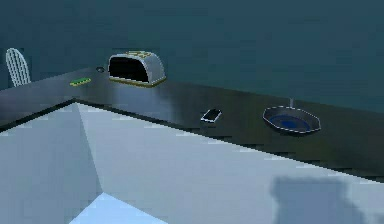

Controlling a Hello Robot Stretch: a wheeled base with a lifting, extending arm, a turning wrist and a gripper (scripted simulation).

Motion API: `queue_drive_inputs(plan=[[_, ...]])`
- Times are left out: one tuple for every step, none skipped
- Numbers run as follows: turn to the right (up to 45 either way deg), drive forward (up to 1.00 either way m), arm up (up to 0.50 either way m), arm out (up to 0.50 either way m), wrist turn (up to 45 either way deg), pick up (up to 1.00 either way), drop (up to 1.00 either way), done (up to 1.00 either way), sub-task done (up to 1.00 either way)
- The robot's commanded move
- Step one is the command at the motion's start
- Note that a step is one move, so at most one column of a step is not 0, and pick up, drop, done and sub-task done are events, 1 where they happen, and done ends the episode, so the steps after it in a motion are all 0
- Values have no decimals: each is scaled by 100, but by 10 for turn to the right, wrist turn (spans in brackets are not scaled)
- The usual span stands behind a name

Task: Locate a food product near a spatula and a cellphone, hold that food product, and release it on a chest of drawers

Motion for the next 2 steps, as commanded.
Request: queue_drive_inputs(plan=[[0, 0, 0, -24, 0, 0, 0, 0, 0], [-450, 0, 0, 0, 0, 0, 0, 0, 0]])
